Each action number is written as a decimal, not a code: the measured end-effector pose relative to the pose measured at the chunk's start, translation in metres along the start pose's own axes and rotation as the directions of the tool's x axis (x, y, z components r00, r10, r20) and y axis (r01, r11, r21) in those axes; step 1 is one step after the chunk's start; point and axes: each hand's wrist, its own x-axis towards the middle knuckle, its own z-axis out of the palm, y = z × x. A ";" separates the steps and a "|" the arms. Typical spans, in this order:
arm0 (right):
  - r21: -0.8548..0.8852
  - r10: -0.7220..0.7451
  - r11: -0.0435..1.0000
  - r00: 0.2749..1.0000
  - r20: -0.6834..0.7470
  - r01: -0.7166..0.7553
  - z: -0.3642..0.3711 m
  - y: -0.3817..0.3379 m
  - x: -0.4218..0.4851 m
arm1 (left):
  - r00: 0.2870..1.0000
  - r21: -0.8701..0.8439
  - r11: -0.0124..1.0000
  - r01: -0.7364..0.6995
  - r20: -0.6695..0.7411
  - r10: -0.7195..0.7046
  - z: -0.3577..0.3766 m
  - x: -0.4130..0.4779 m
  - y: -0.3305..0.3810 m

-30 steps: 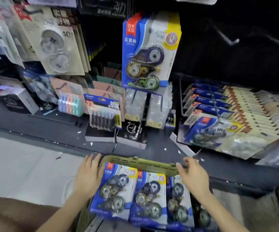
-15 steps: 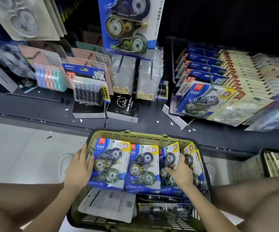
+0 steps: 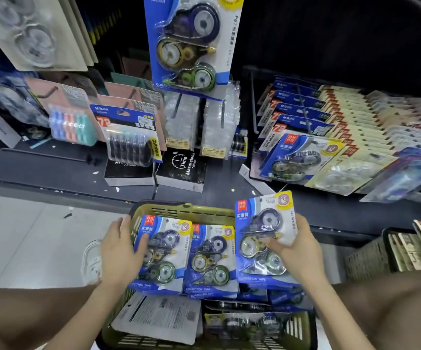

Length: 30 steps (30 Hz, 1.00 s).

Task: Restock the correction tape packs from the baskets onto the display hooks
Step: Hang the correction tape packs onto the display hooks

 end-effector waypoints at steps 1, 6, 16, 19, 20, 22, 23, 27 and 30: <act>0.122 -0.016 0.992 1.000 0.002 0.016 -0.005 -0.006 -0.004 | 1.000 -0.078 0.997 -0.029 -0.005 0.029 -0.005 0.002 0.018; 0.653 -0.055 0.755 0.985 0.166 -0.068 0.006 -0.029 -0.002 | 0.817 -0.571 0.674 0.469 0.570 -0.086 -0.037 0.005 0.103; 0.364 -0.230 0.925 0.919 0.319 0.106 0.062 -0.033 0.001 | 0.818 -0.742 0.405 0.534 0.575 -0.025 -0.039 0.010 0.133; 0.021 -0.171 0.985 0.978 0.122 0.169 0.054 -0.005 0.014 | 0.853 -0.749 0.459 0.478 0.519 -0.042 -0.033 0.007 0.134; -0.154 -0.129 0.981 0.990 -0.062 0.119 0.047 0.008 0.021 | 0.862 -0.753 0.461 0.470 0.505 -0.054 -0.032 0.008 0.134; -0.423 -0.119 0.906 0.946 -0.300 -0.020 0.032 0.034 0.035 | 0.884 -0.770 0.466 0.436 0.463 -0.062 -0.031 0.011 0.133; -0.507 -0.089 0.857 0.945 -0.314 -0.088 0.026 0.044 0.041 | 0.898 -0.780 0.472 0.410 0.435 -0.060 -0.032 0.012 0.133; -0.665 0.177 0.723 0.980 -0.087 -0.189 0.022 0.065 0.052 | 0.935 -0.769 0.543 0.336 0.344 -0.091 -0.037 0.019 0.134; -0.642 0.168 0.749 0.984 -0.057 -0.165 0.024 0.061 0.054 | 0.962 -0.707 0.655 0.266 0.238 -0.134 -0.045 0.025 0.135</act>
